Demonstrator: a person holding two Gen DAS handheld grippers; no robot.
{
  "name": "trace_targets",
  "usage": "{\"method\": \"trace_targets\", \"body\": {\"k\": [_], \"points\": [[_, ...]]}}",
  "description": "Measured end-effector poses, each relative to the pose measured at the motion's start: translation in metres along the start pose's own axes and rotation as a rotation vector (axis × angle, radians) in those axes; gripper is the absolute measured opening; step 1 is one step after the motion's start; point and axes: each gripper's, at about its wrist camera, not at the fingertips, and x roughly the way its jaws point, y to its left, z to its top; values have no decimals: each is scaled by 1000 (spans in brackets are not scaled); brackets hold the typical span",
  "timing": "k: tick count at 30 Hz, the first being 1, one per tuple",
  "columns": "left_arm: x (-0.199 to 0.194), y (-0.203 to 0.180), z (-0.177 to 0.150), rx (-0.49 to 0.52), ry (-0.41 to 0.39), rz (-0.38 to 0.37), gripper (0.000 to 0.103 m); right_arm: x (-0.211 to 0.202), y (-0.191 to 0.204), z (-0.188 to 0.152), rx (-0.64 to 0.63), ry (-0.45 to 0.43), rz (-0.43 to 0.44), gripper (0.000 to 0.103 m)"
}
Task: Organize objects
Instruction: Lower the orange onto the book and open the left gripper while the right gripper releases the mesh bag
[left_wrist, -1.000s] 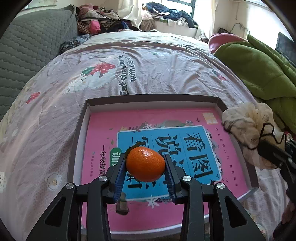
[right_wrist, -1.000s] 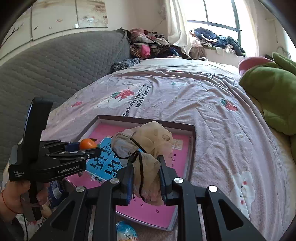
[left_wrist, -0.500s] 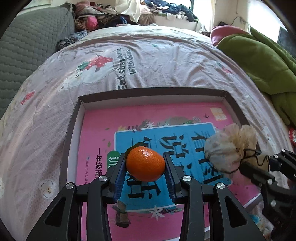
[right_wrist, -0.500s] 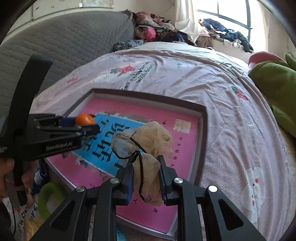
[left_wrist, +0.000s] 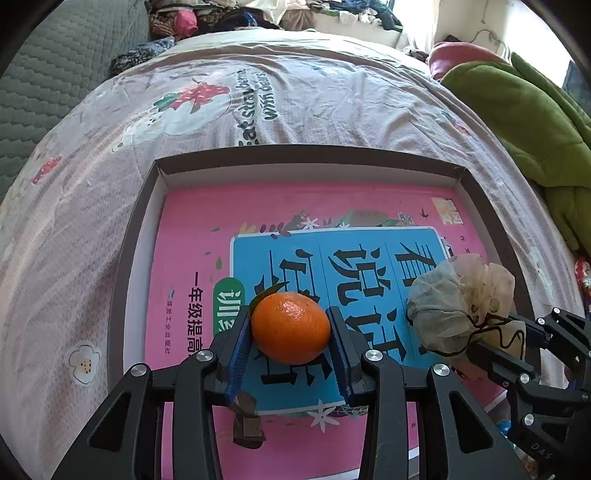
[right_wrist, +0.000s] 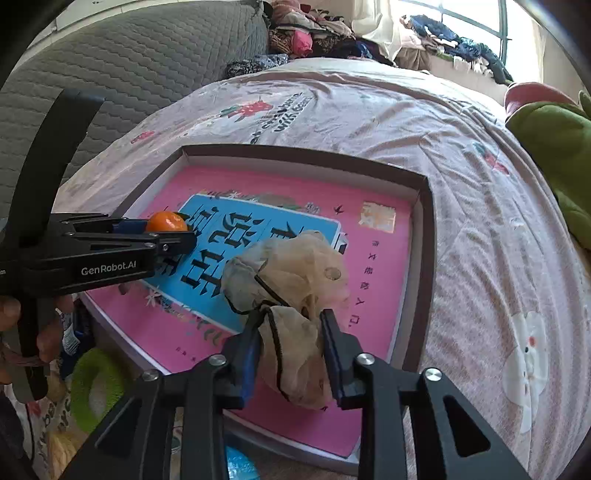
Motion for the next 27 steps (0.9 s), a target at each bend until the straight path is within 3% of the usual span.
{"method": "trace_targets", "body": {"k": [2,4,6,14,21,27], "points": [[-1,1,-1,2,-1,-7,41,-1,0,1,4,-3,2,35],[-4,1,-1,0,-7,-25,45,-2,1,1,1,-5,-1,49],[-7,2,-1,-12,-9,-49,53,-2,3,1,-12,-3,-2,55],[-12,0,-3,-13,-15,-37,55,-18,13,5,-66,-55,-73,55],[-31,5,-8,-7,-33,-9,60,-39,21,9,-82,-102,-56,55],[-65,8,-12,-26,-82,-33,64,-64,29,10,-66,-151,-54,56]]}}
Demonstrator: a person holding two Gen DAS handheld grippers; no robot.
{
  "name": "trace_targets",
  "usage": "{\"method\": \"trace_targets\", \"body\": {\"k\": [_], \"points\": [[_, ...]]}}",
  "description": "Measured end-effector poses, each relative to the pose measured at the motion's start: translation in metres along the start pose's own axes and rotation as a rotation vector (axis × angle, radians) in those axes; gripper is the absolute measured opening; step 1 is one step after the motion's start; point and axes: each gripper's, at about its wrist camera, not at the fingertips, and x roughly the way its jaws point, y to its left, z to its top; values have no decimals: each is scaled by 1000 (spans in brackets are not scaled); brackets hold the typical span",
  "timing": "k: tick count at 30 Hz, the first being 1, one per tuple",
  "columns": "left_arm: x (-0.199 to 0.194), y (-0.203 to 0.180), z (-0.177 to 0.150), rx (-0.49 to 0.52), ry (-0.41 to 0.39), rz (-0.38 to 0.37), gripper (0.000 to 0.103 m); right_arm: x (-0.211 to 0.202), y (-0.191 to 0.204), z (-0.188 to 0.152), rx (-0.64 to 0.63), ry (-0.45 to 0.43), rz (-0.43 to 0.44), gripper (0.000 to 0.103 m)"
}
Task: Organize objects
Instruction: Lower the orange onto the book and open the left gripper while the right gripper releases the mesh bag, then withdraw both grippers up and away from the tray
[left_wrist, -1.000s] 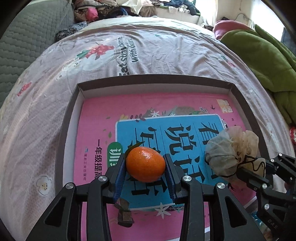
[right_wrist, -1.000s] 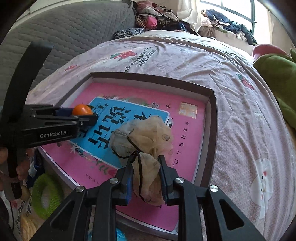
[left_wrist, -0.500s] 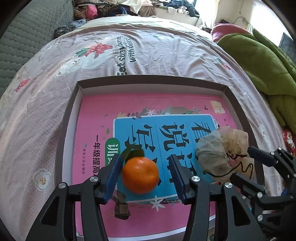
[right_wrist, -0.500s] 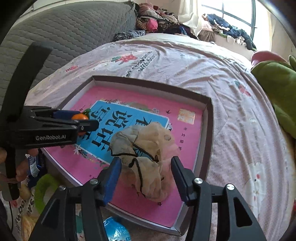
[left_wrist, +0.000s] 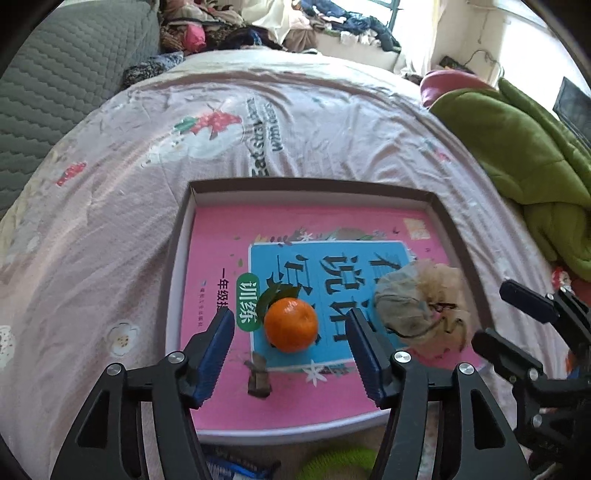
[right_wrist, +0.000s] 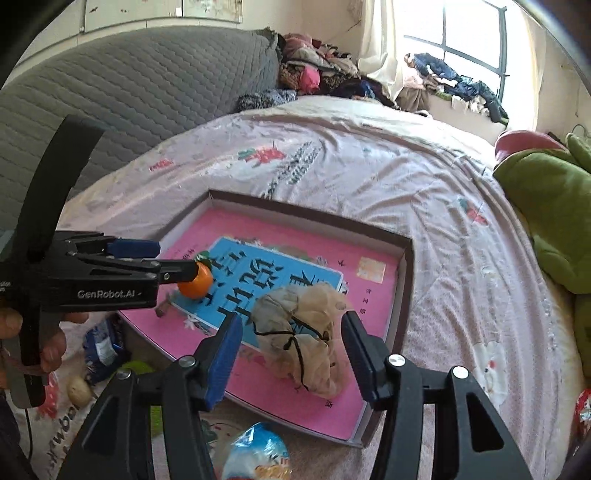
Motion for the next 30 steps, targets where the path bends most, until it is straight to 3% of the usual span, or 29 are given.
{"method": "trace_targets", "body": {"k": [9,11,12,16,21,26,30], "points": [[-55,0,-9,13,-91,13,65,-53,11,7,45,-101,-12,61],[-69,3,-10,-1,-112,1,69,-64,13,9,53,-116,-3,66],[-74,4,-10,-7,-119,-1,76,-70,14,9,54,-124,-2,68],[-102,7,-16,-19,-170,21,77,-92,17,10,69,-153,-3,69],[-126,11,-27,-46,-174,29,77,-114,20,9,115,-181,9,69],[-149,15,-47,-82,-200,82,77,-135,24,2,155,-200,44,69],[-161,16,-66,-90,-210,80,77,-151,33,-5,141,-218,13,69]]}}
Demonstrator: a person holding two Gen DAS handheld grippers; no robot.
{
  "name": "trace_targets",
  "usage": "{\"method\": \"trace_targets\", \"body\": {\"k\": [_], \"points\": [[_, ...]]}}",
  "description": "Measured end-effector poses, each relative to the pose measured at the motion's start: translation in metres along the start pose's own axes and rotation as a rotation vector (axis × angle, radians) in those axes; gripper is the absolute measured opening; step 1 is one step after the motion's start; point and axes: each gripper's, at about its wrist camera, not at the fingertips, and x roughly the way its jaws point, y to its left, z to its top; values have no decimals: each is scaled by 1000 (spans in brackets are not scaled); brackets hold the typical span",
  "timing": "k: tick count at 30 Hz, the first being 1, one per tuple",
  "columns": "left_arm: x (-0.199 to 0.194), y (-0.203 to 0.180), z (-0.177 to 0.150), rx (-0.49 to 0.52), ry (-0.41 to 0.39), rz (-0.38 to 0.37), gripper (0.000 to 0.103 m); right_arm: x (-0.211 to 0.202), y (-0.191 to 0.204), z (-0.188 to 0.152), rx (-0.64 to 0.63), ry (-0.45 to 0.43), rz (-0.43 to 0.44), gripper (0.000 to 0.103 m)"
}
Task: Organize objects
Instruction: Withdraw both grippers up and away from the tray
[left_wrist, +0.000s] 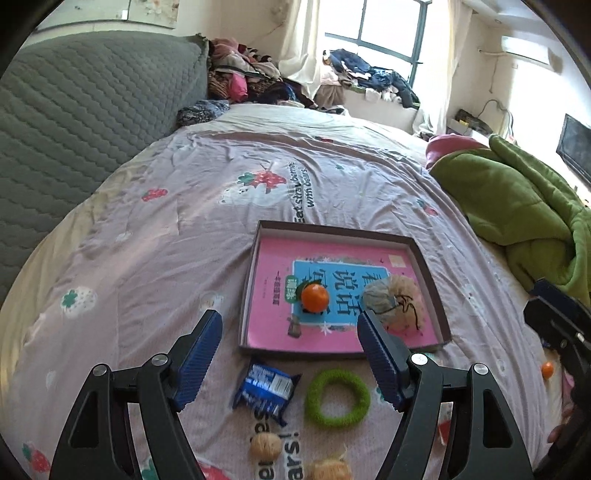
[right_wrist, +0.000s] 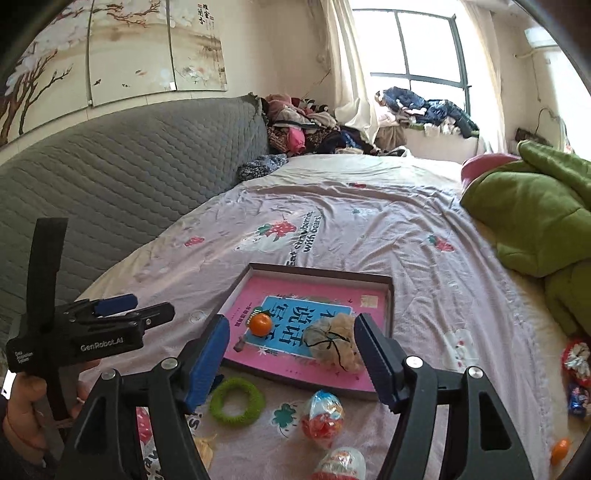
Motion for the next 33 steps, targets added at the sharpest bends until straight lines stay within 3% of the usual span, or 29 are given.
{"method": "trace_targets", "body": {"k": [19,33], "points": [[-54,-19,-54,111,-68,21,77,-41,1,-39,50,-8,15,69],[-56,-25,-79,104,-37,2,77,-48,-4,-71,53,30,5,70]]}}
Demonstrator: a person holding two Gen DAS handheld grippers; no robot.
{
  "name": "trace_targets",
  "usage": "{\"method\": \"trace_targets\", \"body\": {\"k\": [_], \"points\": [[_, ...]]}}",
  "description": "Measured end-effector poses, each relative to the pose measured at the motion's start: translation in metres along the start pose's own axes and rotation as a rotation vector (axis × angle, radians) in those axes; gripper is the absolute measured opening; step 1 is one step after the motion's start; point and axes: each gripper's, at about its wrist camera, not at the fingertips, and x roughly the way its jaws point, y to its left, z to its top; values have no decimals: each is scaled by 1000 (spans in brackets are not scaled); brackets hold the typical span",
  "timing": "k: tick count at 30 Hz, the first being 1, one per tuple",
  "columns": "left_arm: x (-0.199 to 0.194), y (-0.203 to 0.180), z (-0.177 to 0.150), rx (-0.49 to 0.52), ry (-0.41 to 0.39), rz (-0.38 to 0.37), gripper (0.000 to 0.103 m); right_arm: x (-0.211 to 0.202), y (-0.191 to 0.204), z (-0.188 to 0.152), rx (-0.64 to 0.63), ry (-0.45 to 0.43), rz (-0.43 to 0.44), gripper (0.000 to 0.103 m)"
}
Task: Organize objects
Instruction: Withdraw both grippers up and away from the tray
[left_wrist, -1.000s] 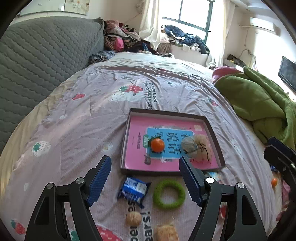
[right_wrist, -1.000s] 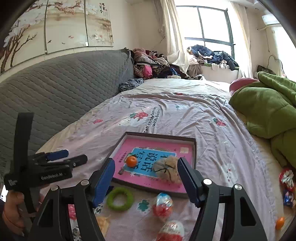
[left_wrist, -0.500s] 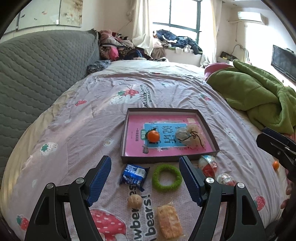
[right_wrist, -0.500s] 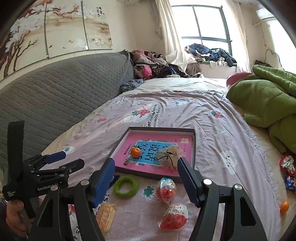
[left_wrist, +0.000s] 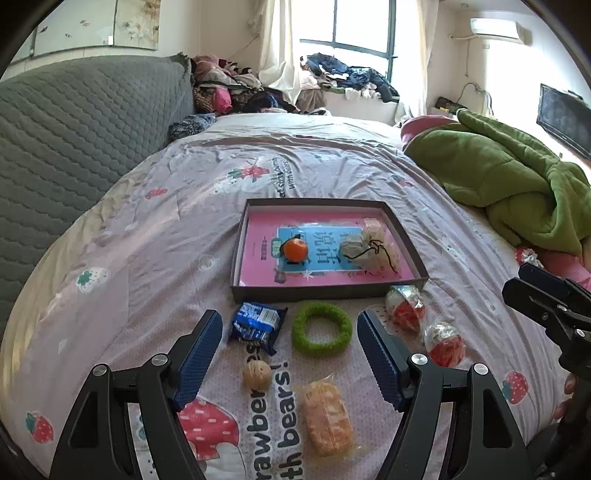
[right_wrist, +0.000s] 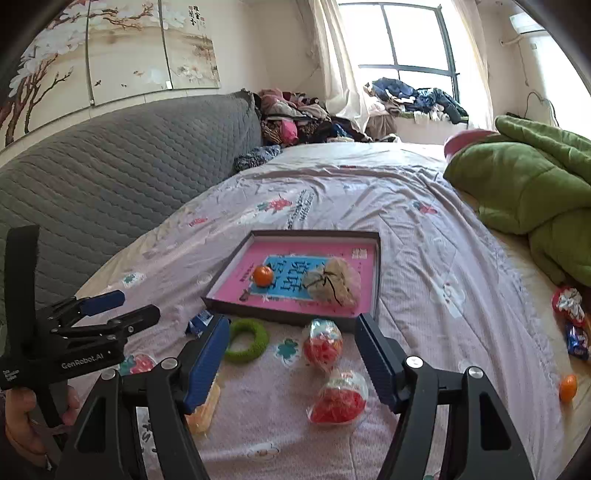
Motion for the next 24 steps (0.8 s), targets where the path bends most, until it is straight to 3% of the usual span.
{"method": "trace_targets", "body": {"k": [24], "points": [[17,0,-29,7,65,6,77,11,-3,-20,2,61,-26,69]]}}
